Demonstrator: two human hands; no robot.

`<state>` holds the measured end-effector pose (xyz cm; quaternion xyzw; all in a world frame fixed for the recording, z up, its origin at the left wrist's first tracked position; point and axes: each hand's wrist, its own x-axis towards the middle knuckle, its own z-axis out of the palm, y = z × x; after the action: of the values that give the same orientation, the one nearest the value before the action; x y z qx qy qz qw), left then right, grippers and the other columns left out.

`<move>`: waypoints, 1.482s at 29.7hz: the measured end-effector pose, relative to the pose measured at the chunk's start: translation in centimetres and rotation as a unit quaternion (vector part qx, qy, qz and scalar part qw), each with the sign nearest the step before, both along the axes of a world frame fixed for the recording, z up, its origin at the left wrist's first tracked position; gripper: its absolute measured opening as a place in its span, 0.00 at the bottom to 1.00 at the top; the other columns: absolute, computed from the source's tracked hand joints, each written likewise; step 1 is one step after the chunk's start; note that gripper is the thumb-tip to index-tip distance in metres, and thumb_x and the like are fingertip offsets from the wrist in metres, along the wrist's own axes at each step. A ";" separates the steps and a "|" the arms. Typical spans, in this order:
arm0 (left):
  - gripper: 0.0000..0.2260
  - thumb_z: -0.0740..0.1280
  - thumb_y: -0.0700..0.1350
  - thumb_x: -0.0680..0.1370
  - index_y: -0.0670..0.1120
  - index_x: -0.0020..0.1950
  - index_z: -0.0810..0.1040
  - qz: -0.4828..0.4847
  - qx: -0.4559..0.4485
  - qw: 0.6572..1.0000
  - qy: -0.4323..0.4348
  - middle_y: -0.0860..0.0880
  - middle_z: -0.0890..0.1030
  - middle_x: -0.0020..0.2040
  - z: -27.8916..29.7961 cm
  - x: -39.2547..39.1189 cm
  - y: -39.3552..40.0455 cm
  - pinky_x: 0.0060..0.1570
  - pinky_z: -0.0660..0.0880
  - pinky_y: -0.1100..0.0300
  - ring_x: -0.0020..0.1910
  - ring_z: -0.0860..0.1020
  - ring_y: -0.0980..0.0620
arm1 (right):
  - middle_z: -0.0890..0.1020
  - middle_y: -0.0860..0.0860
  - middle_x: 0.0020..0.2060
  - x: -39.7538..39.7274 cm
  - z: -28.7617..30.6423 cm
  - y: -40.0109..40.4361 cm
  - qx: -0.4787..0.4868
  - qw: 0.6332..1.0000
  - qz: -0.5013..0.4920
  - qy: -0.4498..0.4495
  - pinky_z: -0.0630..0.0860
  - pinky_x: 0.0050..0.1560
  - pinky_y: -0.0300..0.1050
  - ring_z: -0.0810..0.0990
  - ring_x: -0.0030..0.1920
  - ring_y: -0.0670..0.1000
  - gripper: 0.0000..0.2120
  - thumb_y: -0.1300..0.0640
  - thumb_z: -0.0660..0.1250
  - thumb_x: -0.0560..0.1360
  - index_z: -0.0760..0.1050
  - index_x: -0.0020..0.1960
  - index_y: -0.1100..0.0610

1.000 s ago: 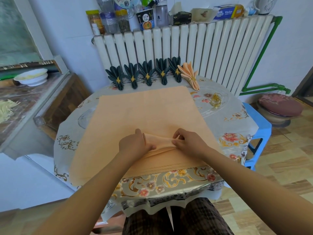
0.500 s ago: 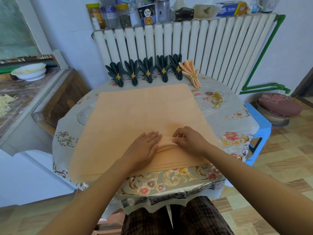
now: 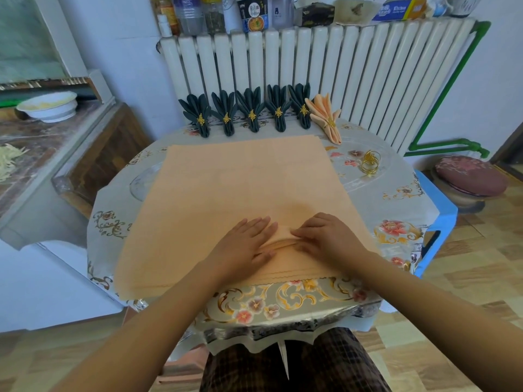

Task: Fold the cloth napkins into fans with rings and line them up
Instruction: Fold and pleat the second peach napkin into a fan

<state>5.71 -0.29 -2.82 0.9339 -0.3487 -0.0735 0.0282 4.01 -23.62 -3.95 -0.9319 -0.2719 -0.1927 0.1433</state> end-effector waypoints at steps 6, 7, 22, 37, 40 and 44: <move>0.27 0.53 0.56 0.82 0.52 0.79 0.49 -0.010 0.043 0.999 -0.001 0.51 0.51 0.79 1.8 0.5 -0.5 0.73 0.46 0.60 0.77 0.51 0.53 | 0.82 0.48 0.34 0.3 0.2 0.4 -0.030 0.999 0.021 -0.035 0.75 0.36 0.40 0.80 0.35 0.52 0.10 0.51 0.66 0.71 0.84 0.43 0.54; 0.27 0.53 0.56 0.82 0.52 0.79 0.50 -0.012 0.055 0.998 -0.004 0.51 0.52 0.79 2.1 0.6 -0.7 0.73 0.50 0.59 0.77 0.53 0.52 | 0.82 0.49 0.33 0.2 0.2 0.5 -0.041 0.998 0.022 -0.046 0.74 0.36 0.40 0.79 0.34 0.52 0.12 0.51 0.63 0.72 0.84 0.43 0.55; 0.13 0.56 0.42 0.80 0.45 0.64 0.68 -0.028 0.160 0.977 -0.138 0.45 0.76 0.59 5.7 3.5 -3.9 0.51 0.68 0.53 0.57 0.75 0.44 | 0.82 0.50 0.37 0.4 0.1 1.0 0.003 0.995 -0.092 0.042 0.74 0.38 0.41 0.79 0.37 0.52 0.20 0.46 0.56 0.74 0.81 0.53 0.57; 0.19 0.54 0.57 0.82 0.45 0.65 0.68 -0.139 0.213 0.950 -0.180 0.46 0.74 0.61 5.5 5.0 -3.4 0.58 0.61 0.54 0.60 0.71 0.46 | 0.78 0.54 0.42 0.7 -0.5 0.7 0.086 0.986 -0.085 0.112 0.70 0.46 0.47 0.75 0.45 0.55 0.20 0.49 0.56 0.76 0.79 0.59 0.58; 0.15 0.57 0.56 0.81 0.48 0.60 0.73 -0.113 0.156 0.972 -0.132 0.50 0.76 0.57 6.6 5.6 -3.9 0.56 0.60 0.57 0.57 0.73 0.49 | 0.78 0.51 0.43 0.8 0.2 0.5 0.202 0.961 -0.110 0.154 0.68 0.49 0.45 0.74 0.49 0.54 0.12 0.56 0.64 0.75 0.81 0.55 0.58; 0.12 0.68 0.55 0.75 0.50 0.54 0.81 -0.032 0.005 0.999 -0.026 0.51 0.80 0.50 7.3 6.6 -4.5 0.49 0.68 0.56 0.51 0.76 0.50 | 0.79 0.51 0.46 0.8 0.9 -0.6 0.243 0.945 -0.134 0.172 0.63 0.45 0.29 0.71 0.50 0.49 0.11 0.60 0.67 0.75 0.80 0.56 0.57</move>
<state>12.36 -4.83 4.43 0.9240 -0.3788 -0.0519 0.0118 4.81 -24.22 -3.04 -0.9154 -0.0607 -0.1069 0.3832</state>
